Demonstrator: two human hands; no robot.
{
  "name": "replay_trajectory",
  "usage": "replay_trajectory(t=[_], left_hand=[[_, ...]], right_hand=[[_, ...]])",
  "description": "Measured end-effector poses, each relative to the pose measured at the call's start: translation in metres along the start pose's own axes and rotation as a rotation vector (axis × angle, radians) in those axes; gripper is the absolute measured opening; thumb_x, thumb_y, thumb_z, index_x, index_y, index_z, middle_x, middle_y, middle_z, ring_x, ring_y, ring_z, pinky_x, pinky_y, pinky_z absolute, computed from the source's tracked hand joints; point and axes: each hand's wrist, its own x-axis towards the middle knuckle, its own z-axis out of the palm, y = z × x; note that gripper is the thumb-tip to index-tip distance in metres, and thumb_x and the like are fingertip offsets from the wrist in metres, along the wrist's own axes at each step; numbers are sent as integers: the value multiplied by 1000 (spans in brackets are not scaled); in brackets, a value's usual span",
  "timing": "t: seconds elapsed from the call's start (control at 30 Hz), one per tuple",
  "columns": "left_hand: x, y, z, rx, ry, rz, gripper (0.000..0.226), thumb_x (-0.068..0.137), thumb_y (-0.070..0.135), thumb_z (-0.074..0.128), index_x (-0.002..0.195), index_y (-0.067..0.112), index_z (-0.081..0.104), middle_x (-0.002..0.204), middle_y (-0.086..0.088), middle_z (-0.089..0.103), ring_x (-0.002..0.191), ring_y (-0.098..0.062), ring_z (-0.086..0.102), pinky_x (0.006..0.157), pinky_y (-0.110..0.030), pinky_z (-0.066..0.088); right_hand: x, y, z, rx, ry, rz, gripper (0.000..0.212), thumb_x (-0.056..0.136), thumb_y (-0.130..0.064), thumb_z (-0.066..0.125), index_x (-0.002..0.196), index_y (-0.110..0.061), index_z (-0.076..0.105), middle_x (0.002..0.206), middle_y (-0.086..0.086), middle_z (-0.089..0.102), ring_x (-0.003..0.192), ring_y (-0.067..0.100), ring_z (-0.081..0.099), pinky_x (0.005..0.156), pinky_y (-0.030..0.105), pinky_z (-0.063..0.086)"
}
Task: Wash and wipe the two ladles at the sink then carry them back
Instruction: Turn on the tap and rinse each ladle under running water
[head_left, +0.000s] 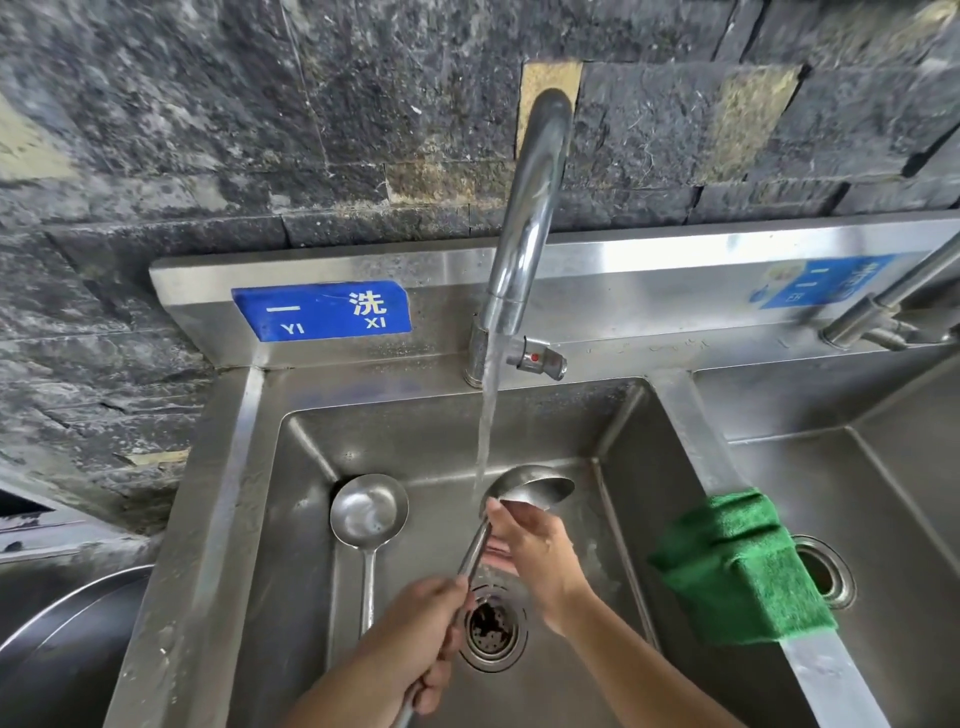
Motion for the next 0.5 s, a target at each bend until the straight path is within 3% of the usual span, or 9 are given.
replay_trajectory(t=[0.13,0.2,0.33,0.5], left_hand=[[0,18,0,236,80,207,29,103,36,43,98,14,61,62,-2,49,29,-12,32,32,-16,26],[-1,27,-3,307,130,262,26,102,36,46,95,16,62,61,-2,51,29,-12,33,31,-17,26],[-2,44,-17,438,215,331,23,100,37,49,89,21,62,61,-2,54,30,-14,37,32,-19,27],[-9,58,-31,712,242,422,25,100,38,48,86,19,55,66,-2,58,25,-5,41,33,-22,28]], right_hand=[[4,-25,7,158,9,-18,20,99,-12,67,96,7,71,89,24,75,90,33,78,77,36,64],[7,-35,10,175,-16,-9,17,98,-11,67,92,5,71,88,24,75,85,32,76,82,42,64],[5,-51,23,286,-62,33,18,99,-2,62,84,3,71,84,19,76,79,29,76,74,34,62],[-3,-57,34,336,-84,53,9,98,3,62,91,5,67,92,26,74,84,34,76,81,40,63]])
